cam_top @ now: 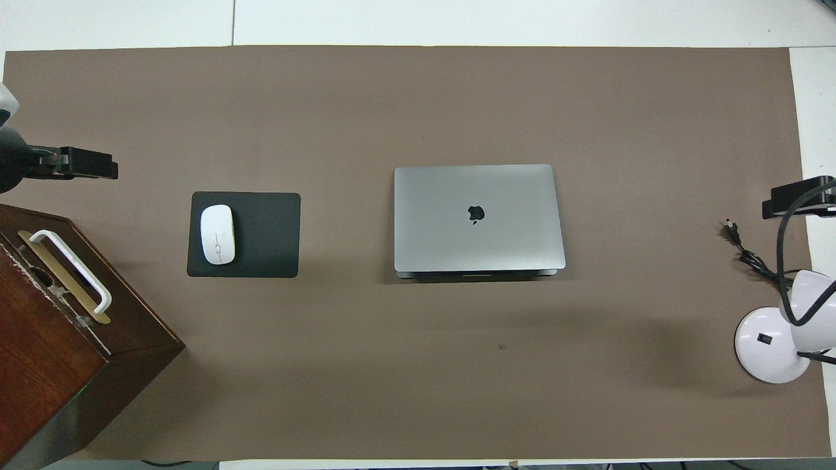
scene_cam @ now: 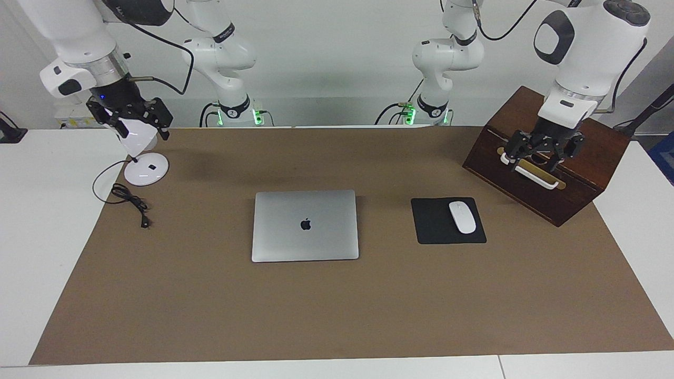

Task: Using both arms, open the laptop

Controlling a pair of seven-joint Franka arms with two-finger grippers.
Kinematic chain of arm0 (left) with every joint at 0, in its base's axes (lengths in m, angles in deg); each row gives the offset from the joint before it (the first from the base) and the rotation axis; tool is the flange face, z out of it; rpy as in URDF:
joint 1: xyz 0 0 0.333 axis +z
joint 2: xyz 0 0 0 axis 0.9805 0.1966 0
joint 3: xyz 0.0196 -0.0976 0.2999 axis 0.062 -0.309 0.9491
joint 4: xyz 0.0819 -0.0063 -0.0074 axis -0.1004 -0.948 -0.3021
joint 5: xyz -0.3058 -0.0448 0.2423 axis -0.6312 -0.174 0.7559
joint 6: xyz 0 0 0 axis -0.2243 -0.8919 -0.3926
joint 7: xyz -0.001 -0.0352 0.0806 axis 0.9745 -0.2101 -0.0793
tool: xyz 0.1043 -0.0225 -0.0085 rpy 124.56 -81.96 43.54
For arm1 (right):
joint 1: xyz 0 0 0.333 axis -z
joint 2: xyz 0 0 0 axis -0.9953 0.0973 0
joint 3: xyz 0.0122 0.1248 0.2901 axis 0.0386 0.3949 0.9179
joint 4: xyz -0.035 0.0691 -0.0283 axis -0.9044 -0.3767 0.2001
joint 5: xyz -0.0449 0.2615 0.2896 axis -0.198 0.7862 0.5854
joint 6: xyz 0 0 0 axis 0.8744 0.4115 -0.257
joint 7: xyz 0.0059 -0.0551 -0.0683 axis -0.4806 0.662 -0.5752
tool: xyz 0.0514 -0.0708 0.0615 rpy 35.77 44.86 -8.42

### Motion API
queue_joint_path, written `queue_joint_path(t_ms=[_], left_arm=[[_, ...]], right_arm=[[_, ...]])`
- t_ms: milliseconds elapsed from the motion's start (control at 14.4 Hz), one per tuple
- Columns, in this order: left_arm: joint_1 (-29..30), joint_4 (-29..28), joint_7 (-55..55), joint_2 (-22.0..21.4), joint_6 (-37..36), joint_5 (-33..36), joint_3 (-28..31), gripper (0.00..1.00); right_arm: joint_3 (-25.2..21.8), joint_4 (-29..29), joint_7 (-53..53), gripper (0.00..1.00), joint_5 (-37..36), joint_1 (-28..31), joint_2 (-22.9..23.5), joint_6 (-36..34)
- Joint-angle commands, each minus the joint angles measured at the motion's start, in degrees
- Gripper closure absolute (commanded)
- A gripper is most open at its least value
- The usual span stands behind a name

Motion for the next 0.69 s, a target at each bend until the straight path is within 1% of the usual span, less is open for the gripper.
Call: queue_joint_path(t_ms=[0, 277, 623], left_arm=[[1.4, -1.1, -0.6, -1.6, -2.1, 0.6, -0.3, 0.00], [1.4, 1.0, -0.6, -1.7, -9.5, 0.6, -0.3, 0.00], [1.4, 1.3, -0.6, -2.1, -10.1, 0.6, -0.4, 0.00]], right_arm=[[0.4, 1.2, 2.0, 0.00, 0.3, 0.7, -0.6, 2.8], [0.4, 1.6, 1.8, 0.00, 0.4, 0.5, -0.8, 3.1], [0.4, 1.6, 2.4, 0.00, 0.4, 0.9, -0.7, 3.1]])
